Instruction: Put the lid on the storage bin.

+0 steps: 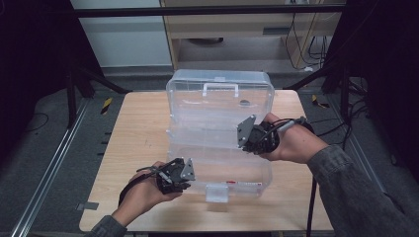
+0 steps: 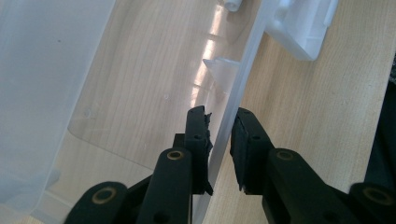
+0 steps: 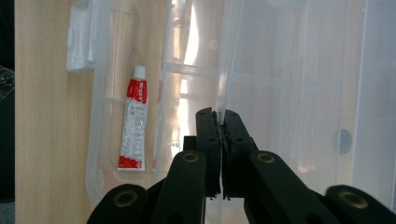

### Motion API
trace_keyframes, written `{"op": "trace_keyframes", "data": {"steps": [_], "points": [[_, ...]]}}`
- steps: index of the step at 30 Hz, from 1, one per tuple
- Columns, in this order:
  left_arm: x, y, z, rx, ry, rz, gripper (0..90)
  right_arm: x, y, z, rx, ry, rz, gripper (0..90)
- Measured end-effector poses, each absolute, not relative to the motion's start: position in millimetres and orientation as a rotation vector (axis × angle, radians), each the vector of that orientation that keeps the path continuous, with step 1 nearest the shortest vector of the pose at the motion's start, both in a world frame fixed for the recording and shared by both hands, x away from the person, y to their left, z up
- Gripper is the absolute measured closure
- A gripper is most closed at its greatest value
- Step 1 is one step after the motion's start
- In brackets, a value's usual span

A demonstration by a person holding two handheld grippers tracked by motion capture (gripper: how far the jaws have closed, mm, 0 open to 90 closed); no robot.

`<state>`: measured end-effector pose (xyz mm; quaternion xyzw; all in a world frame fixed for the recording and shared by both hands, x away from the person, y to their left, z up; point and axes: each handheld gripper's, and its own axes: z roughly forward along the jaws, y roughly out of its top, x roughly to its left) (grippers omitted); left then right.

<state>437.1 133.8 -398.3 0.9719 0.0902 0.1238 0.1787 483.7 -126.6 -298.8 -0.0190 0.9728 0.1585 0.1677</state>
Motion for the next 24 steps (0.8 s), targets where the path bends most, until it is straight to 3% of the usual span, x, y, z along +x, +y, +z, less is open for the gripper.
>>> {"op": "trace_keyframes", "data": {"steps": [24], "points": [[429,133,-400,2.721,0.258,0.361,77.0,473,-128,-306,-0.083,2.801,0.444,87.4]]}}
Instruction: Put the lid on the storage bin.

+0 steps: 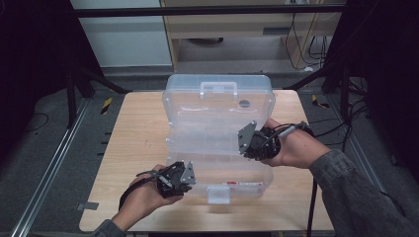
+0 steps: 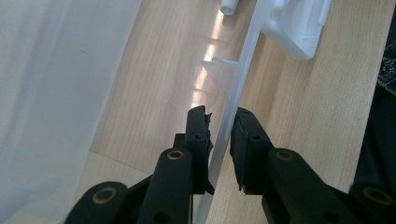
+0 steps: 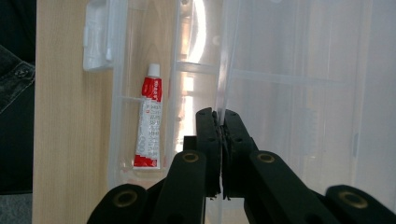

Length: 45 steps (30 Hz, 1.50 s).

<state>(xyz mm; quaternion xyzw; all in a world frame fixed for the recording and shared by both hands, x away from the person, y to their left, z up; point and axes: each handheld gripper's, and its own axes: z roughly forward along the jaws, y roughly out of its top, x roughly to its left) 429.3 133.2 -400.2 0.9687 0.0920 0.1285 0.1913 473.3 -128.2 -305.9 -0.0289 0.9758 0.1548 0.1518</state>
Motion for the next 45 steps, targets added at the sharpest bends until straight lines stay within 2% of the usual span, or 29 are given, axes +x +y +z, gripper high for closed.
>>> {"op": "trace_keyframes", "data": {"steps": [9,14,19,25,29,36,39,45], "points": [[429,135,-401,2.711,0.273,0.358,76.4,471,-127,-307,-0.091,2.807,0.424,86.7],[426,139,-399,2.683,0.289,0.372,72.2,470,-127,-307,-0.092,2.803,0.411,86.3],[420,154,-386,2.595,0.307,0.387,60.9,470,-128,-307,-0.085,2.803,0.421,86.0],[411,177,-362,2.477,0.318,0.35,62.1,469,-128,-307,-0.103,2.792,0.414,85.3],[415,194,-344,2.389,0.378,0.323,71.1,469,-128,-308,-0.101,2.789,0.417,85.3],[435,219,-317,2.284,0.473,0.391,81.4,467,-130,-309,-0.098,2.782,0.432,85.1],[448,225,-309,2.243,0.51,0.416,88.8,466,-131,-310,-0.098,2.771,0.446,85.0],[475,225,-306,2.188,0.591,0.395,89.7,464,-132,-312,-0.094,2.755,0.456,84.6]]}}
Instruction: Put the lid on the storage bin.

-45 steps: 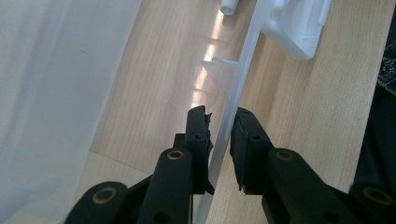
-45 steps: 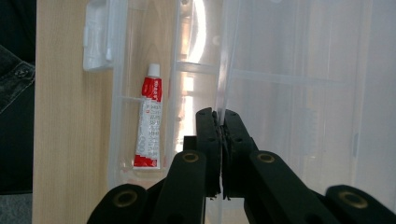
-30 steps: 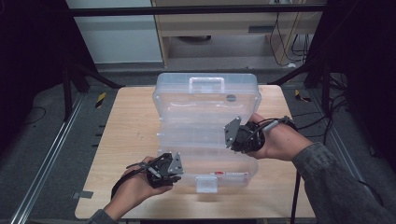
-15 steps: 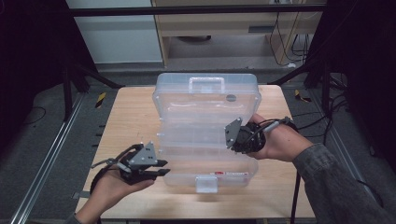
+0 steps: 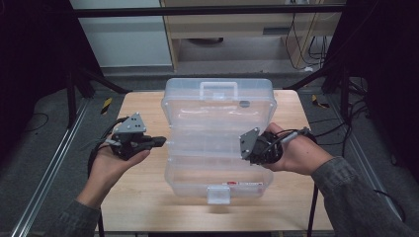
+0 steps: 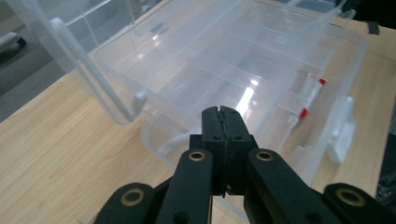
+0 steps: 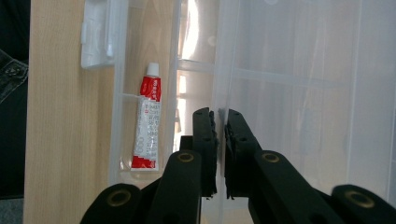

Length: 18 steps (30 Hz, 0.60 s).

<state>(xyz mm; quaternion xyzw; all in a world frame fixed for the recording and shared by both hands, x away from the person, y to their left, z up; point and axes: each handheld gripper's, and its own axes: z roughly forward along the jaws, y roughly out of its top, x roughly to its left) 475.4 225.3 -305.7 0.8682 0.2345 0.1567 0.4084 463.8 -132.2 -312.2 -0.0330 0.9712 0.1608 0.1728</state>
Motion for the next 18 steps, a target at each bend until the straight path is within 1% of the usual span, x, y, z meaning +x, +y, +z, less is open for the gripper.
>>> {"op": "trace_keyframes", "data": {"steps": [8,18], "points": [[496,218,-301,2.178,0.636,0.38,89.7,462,-132,-313,-0.098,2.763,0.447,84.7],[509,213,-293,2.14,0.657,0.381,89.8,461,-132,-315,-0.101,2.773,0.445,84.5]]}}
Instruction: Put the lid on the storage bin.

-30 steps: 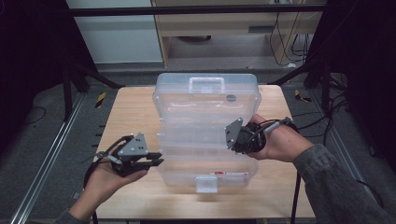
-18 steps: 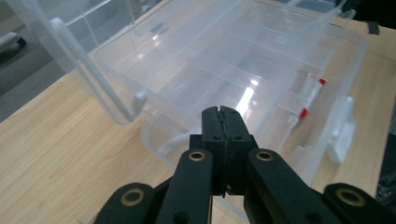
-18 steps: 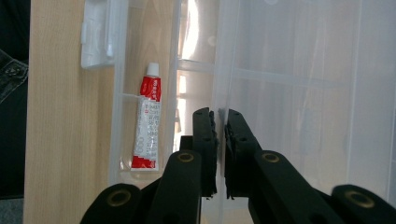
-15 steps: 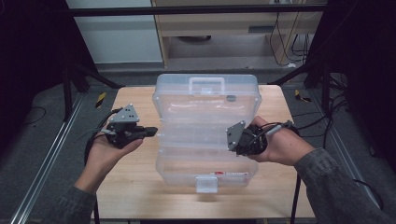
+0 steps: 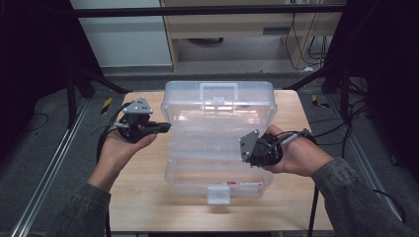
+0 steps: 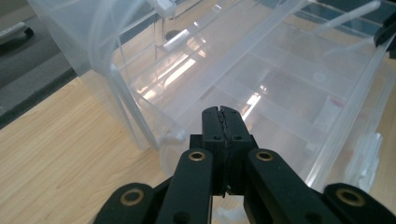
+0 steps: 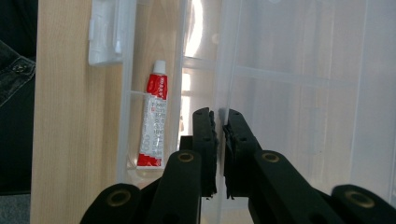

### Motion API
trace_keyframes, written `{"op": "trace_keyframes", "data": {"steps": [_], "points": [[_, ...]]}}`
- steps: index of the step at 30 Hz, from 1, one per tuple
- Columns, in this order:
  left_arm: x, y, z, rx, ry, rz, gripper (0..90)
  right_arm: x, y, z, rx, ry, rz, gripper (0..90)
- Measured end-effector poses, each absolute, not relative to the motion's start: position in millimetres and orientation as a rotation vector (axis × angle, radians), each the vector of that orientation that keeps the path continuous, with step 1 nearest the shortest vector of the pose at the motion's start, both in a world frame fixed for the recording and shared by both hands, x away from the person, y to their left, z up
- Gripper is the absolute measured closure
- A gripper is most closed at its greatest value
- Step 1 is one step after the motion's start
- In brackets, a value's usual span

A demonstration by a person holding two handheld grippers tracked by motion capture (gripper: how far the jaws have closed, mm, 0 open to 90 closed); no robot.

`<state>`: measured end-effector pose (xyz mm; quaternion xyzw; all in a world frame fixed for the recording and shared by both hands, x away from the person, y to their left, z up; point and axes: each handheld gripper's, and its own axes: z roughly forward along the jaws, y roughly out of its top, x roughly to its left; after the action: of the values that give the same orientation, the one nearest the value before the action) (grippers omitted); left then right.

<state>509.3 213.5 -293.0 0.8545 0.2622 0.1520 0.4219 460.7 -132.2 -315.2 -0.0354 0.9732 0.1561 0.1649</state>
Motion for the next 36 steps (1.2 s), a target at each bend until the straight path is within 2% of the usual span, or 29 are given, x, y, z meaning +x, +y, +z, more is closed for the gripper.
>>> {"op": "trace_keyframes", "data": {"steps": [25,36], "points": [[514,223,-290,2.127,0.721,0.372,89.9,456,-132,-320,-0.097,2.772,0.449,81.4],[508,226,-299,2.135,0.714,0.355,89.9,449,-145,-319,0.098,2.72,0.598,41.9]]}}
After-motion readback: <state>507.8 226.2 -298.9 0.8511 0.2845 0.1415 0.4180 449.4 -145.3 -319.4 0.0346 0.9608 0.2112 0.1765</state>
